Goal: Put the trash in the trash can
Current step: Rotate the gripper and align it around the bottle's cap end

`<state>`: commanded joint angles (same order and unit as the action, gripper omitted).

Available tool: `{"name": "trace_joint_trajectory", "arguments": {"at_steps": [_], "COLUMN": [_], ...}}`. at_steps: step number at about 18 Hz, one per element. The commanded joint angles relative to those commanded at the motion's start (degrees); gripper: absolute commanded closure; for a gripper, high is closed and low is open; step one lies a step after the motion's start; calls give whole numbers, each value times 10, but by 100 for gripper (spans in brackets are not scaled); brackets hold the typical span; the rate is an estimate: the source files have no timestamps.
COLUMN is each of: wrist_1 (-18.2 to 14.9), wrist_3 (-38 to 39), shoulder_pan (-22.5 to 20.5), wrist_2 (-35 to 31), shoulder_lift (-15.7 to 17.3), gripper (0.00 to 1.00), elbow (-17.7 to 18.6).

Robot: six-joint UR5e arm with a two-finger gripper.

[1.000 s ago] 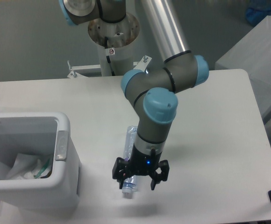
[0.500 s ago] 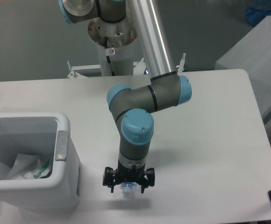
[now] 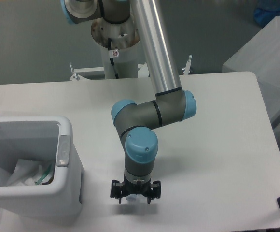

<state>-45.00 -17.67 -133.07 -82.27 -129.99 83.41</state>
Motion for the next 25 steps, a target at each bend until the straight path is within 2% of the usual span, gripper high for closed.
{"name": "trace_joint_trajectory", "arguments": {"at_steps": [4, 14, 17, 20, 25], "wrist_1": [-1, 0, -1, -1, -1], "wrist_3": [1, 1, 1, 2, 7], "shoulder_pan": [4, 4, 9, 11, 11], "wrist_2": [0, -2, -19, -22, -22], "shoulder_lift": [1, 0, -1, -4, -3], "gripper": [24, 26, 32, 45, 57], "elbow": [3, 7, 7, 6, 6]}}
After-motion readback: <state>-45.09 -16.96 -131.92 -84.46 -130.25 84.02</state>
